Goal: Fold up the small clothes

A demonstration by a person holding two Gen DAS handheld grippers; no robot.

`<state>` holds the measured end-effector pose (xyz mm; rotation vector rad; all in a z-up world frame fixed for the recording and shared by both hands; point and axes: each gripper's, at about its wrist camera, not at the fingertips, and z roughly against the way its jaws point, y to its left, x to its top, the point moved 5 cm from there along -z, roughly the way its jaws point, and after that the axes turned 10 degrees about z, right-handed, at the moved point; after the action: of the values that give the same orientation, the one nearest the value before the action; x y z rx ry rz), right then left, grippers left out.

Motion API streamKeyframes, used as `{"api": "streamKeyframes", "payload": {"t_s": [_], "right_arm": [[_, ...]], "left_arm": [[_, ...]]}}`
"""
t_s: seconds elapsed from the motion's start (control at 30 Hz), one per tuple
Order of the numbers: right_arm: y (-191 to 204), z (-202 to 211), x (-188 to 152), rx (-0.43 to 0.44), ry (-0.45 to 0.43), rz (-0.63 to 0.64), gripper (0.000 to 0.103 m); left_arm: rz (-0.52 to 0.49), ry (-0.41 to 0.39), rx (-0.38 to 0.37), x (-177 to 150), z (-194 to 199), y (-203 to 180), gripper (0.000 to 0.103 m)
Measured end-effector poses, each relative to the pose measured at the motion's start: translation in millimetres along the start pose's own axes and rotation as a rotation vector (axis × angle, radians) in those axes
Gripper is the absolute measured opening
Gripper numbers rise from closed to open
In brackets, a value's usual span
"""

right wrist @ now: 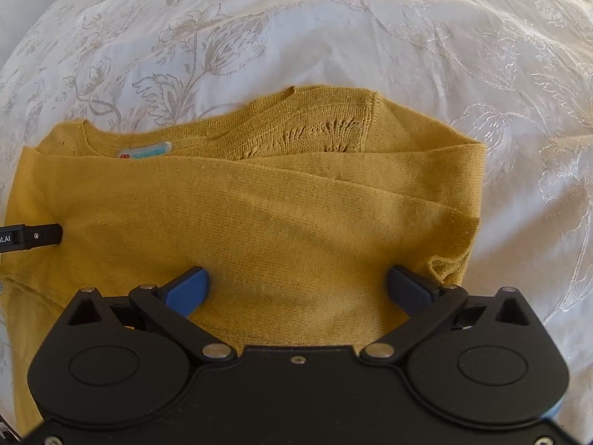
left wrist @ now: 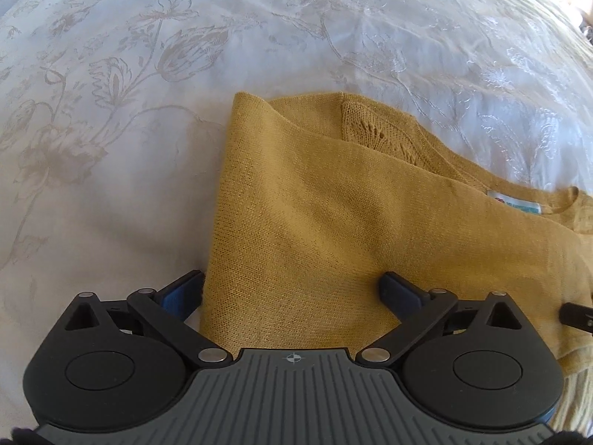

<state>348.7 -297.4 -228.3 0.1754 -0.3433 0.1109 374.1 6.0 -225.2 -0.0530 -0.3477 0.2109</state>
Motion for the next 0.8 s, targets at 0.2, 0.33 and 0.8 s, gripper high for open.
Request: {"api": "streamKeyframes", "payload": {"t_s": [0.2,0.33,0.8], "right_arm": [[-3.3,39.3,-13.7,-0.021,-0.094,-0.003,0.095],[-6.5,67.4,-36.8,-0.005,-0.152,-0.031,0.095],[-4.8,120.5,-159.7,0.007,-0.133,-0.106,0.094]], "left_arm": [[0.001,-0.083,0.053,-12.3,44.1,12.1,0.083],[0.022,-0.13,0.072,-36.7,82.6,27.9,0.083],[-0.036,-0.062,0.126,-164.0,130.3,92.6,0.082]]}}
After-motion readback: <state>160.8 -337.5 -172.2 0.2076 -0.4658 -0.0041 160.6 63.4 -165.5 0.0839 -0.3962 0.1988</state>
